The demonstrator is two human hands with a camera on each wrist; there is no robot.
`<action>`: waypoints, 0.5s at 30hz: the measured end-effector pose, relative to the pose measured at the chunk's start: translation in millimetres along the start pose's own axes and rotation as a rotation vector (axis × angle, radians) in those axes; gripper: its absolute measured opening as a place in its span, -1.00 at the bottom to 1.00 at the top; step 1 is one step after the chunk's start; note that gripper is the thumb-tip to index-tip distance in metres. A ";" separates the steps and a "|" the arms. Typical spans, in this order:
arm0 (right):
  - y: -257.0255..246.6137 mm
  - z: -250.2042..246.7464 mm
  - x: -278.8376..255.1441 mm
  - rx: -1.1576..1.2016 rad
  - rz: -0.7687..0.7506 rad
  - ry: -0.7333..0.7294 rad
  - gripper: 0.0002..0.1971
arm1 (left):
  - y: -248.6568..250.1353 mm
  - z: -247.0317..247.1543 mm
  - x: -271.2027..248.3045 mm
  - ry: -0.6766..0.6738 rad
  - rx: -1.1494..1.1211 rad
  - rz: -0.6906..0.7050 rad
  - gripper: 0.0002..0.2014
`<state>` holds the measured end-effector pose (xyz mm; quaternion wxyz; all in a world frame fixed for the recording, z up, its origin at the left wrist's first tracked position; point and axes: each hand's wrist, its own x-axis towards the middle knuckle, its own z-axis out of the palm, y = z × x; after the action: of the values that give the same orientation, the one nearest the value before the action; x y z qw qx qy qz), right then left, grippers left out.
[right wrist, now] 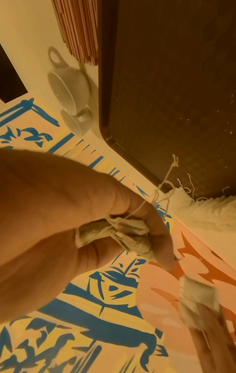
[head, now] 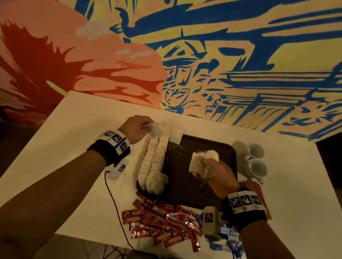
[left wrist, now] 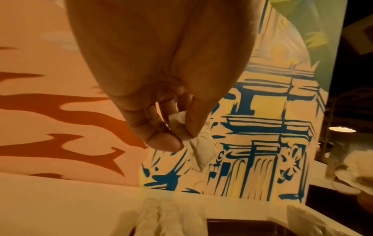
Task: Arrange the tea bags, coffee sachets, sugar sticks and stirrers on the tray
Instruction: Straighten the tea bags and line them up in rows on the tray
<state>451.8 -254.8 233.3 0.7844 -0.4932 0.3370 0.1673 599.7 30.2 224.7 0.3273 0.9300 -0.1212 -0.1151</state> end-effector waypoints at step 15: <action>-15.0 -48.8 26.9 -0.196 -0.022 -0.011 -0.75 | 30.6 112.9 103.9 -0.392 0.319 -0.056 -0.98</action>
<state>462.2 -306.8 210.6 0.7360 -0.5705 0.3090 0.1935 660.1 -89.8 144.5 0.1433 0.9328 -0.1732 -0.2818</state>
